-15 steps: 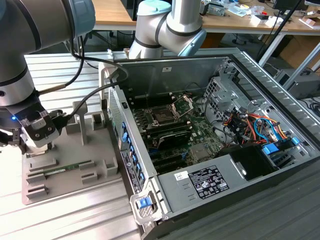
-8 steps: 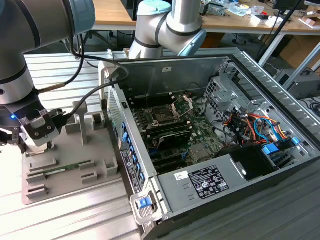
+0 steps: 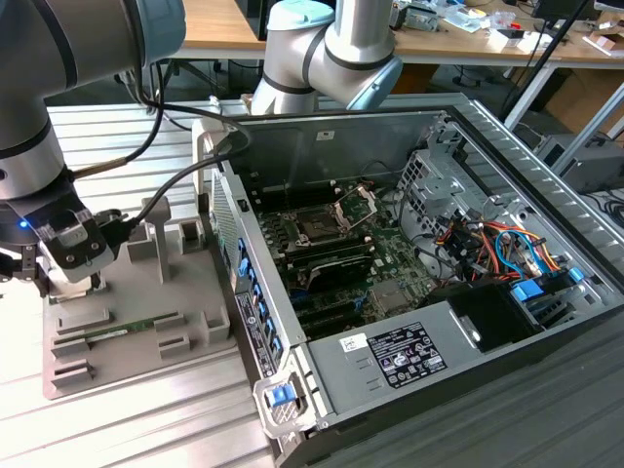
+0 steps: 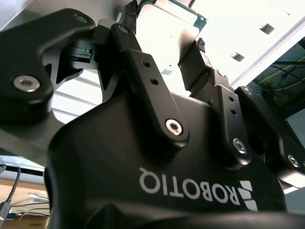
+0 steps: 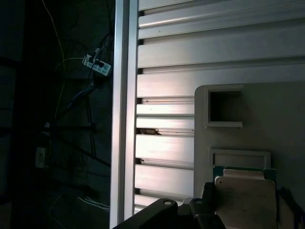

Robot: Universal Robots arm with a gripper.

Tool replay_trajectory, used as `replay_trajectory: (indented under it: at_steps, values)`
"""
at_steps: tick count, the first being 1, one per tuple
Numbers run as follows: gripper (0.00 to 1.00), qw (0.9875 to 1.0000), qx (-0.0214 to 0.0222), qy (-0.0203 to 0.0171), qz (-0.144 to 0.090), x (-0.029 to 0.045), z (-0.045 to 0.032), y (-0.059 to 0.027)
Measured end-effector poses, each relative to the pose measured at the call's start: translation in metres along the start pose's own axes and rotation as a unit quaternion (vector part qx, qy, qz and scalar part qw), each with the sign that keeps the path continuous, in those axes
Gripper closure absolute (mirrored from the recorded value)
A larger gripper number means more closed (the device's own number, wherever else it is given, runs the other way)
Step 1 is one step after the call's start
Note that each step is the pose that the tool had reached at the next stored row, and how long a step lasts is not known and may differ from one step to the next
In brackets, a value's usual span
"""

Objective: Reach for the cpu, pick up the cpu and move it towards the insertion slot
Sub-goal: 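Pick up the cpu and move it towards the insertion slot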

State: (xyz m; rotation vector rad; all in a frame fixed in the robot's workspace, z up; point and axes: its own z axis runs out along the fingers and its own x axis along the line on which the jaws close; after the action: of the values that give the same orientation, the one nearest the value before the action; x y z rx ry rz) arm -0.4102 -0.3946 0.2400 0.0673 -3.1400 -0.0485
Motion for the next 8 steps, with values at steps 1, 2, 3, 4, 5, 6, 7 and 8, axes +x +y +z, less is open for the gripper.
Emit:
replay_trajectory:
  at_steps: [1, 2, 3, 4, 5, 6, 7, 8]
  values:
    - [0.45, 1.0, 0.0, -0.0001, 0.0, 0.0, -0.0002, 0.0]
    - [0.45, 1.0, -0.0001, -0.0001, 0.0, 0.0, -0.0003, 0.0]
    - [0.45, 1.0, 0.0, 0.0, 0.0, 0.0, -0.0006, 0.0]
    - [0.45, 1.0, 0.0, 0.0, 0.0, 0.0, -0.0008, 0.0]
    - [0.45, 1.0, 0.0, 0.0, 0.0, 0.0, -0.0012, 0.0]
    - [0.45, 1.0, 0.0, 0.0, 0.0, 0.0, -0.0014, 0.0001]
    - [0.45, 1.0, 0.0, 0.0, 0.0, 0.0, -0.0016, 0.0001]
    - [0.45, 1.0, 0.0, -0.0001, 0.0, 0.0, -0.0018, 0.0001]
